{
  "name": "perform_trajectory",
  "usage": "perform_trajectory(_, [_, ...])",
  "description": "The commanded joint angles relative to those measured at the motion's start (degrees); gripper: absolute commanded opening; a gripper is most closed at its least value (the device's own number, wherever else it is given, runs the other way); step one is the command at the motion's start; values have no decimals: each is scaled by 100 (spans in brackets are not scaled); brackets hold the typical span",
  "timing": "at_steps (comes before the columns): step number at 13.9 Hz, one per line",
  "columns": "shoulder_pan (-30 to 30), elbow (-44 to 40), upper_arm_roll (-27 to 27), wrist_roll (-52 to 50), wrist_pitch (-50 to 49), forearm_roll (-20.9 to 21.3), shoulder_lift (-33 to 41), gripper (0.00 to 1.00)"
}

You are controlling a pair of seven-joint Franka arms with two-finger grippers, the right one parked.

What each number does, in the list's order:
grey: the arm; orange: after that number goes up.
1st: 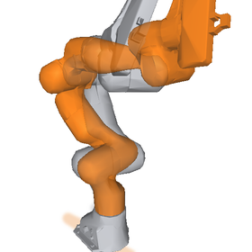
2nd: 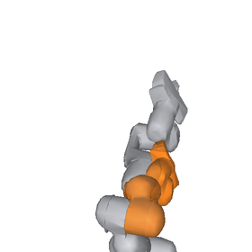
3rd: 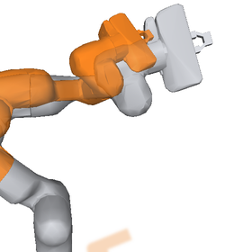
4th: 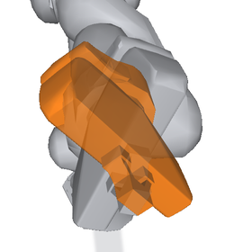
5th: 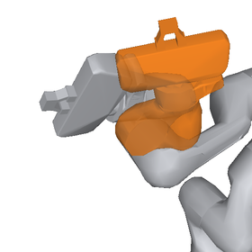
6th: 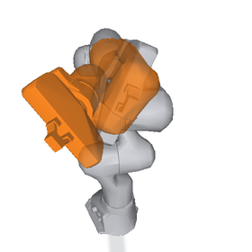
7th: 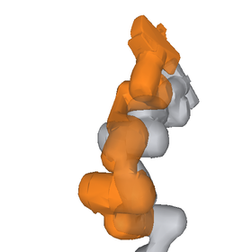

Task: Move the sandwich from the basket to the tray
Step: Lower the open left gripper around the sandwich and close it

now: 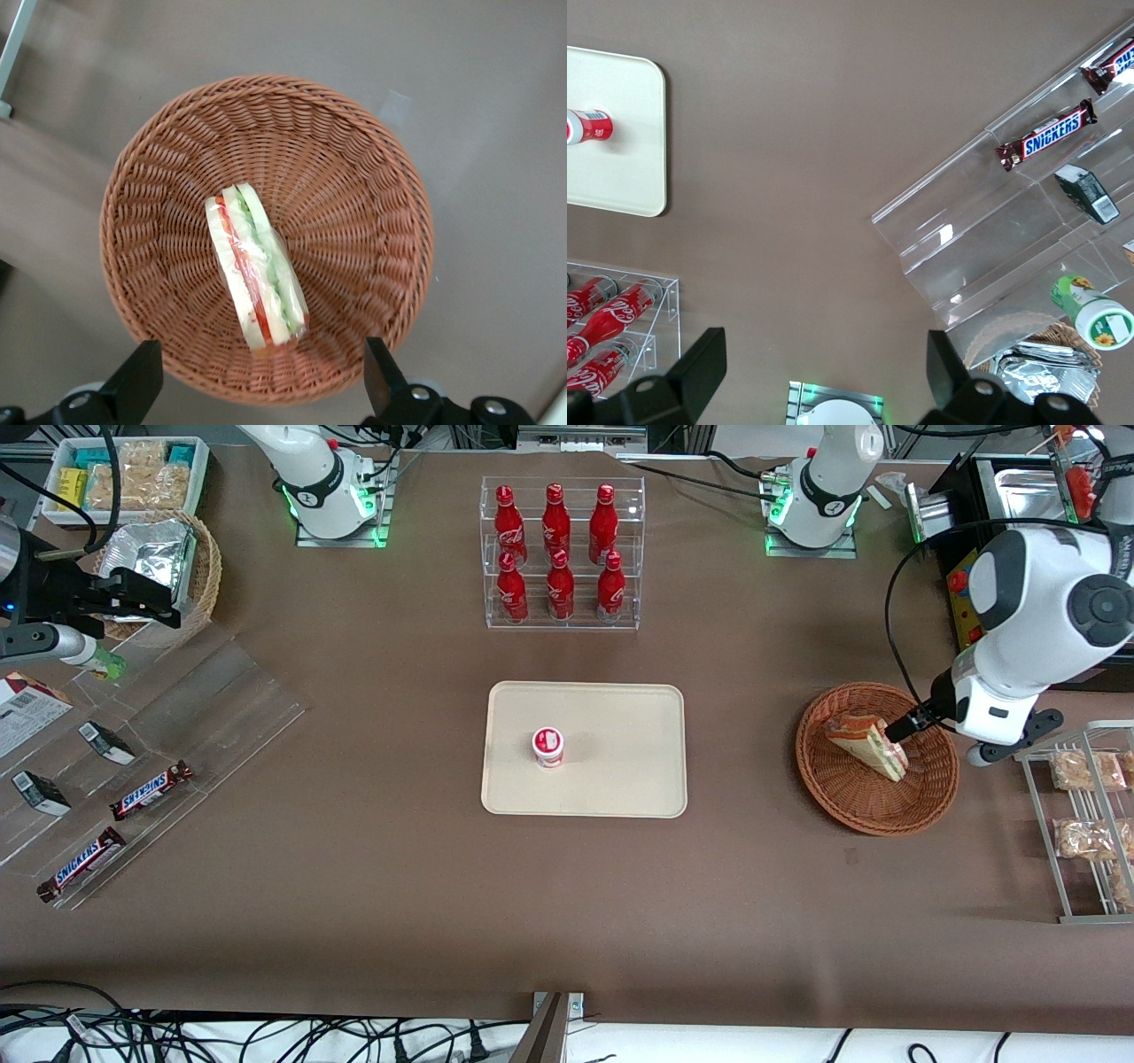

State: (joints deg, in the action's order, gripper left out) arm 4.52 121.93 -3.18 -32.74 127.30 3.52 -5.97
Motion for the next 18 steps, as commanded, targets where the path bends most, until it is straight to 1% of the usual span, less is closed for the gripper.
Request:
perform_trajectory(1, [49,603,-60,-627,679,359,158,100])
perform_trajectory(5, [49,1034,-51,-1155,1603,473,-88,100])
perform_trajectory(8, [49,1298,-51,-1533,2165,772,-263,100])
perform_trajectory(12, [57,1561,-43,-1815,2886,781,-544,100])
perform_trajectory(14, [66,1580,-16,-1815,3089,781,-694,100])
perform_trajectory(17, [75,1562,10,-1815,3125,808,-747,100])
perform_trajectory(18, [75,1562,10,-1815,3125,808,-747,95])
